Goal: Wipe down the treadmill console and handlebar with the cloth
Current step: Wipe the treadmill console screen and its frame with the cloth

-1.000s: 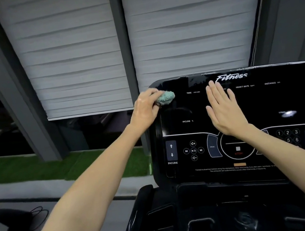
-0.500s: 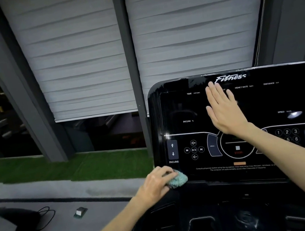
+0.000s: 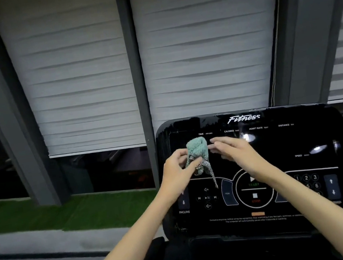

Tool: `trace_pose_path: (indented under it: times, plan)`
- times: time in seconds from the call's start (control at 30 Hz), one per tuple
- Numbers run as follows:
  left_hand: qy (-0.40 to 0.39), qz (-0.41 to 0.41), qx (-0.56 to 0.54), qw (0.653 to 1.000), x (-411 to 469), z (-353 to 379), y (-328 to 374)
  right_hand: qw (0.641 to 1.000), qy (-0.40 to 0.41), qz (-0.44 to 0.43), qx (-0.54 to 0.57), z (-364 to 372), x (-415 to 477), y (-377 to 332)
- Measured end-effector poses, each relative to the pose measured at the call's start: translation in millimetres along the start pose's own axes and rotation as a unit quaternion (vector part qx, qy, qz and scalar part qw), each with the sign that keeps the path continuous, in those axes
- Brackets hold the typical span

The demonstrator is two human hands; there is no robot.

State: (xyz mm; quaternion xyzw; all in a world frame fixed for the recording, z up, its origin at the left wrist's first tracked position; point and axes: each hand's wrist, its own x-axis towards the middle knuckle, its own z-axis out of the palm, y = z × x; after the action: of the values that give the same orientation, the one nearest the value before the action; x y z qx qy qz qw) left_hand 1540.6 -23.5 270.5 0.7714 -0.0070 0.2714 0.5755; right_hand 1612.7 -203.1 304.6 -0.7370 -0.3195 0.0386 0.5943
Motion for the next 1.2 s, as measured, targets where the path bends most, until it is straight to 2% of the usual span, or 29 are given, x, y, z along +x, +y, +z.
trace_pose_path:
  times: [0.07, 0.13, 0.2, 0.27, 0.33, 0.4, 0.47, 0.53, 0.63, 0.7, 0.73, 0.8, 0.87, 0.93, 1.1, 1.2]
  plan:
    - [0.009, 0.005, -0.062, 0.998, 4, 11, 12, 0.992, -0.056, 0.044, 0.107, 3, -5, -8]
    - [0.019, 0.007, -0.099, 0.995, 6, 19, 14, 0.987, -0.074, 0.041, 0.135, 5, -8, -11]
    - [0.017, 0.003, -0.09, 0.996, 7, 23, 10, 0.987, -0.048, 0.034, 0.152, 6, -9, -12]
    - [0.014, 0.002, -0.036, 0.999, 8, 25, 4, 0.988, -0.012, 0.036, 0.151, 8, -8, -12]
    - [0.043, 0.029, 0.031, 0.998, 8, 23, -5, 0.995, 0.035, 0.016, 0.094, 13, -4, -13]
    - [0.102, 0.089, 0.129, 0.982, 5, 17, -17, 0.996, 0.085, -0.035, 0.004, 19, 5, -17]
    - [0.166, 0.155, 0.232, 0.946, 2, 9, -35, 0.987, 0.108, -0.092, -0.074, 27, 21, -23]
    - [0.177, 0.206, 0.317, 0.909, 1, 1, -54, 0.972, 0.1, -0.155, -0.146, 41, 40, -33]
    - [0.11, 0.242, 0.414, 0.871, 3, -2, -77, 0.929, 0.086, -0.261, -0.248, 76, 73, -42]
    - [0.087, 0.231, 0.446, 0.86, 4, 0, -85, 0.911, 0.061, -0.278, -0.3, 98, 90, -39]
    - [0.086, 0.221, 0.451, 0.86, 4, 1, -86, 0.889, 0.068, -0.288, -0.349, 105, 97, -33]
    - [0.089, 0.213, 0.45, 0.863, 3, 2, -88, 0.812, 0.147, -0.304, -0.476, 112, 106, -21]
    - [0.091, 0.22, 0.444, 0.864, 4, 2, -92, 0.747, 0.201, -0.327, -0.543, 114, 108, -13]
    - [0.094, 0.224, 0.439, 0.865, 5, 1, -94, 0.72, 0.177, -0.377, -0.555, 120, 109, -5]
    - [0.1, 0.226, 0.427, 0.87, 5, 1, -95, 0.764, 0.086, -0.363, -0.527, 126, 112, 7]
    - [0.101, 0.221, 0.415, 0.877, 6, 3, -97, 0.76, 0.092, -0.381, -0.519, 114, 115, 11]
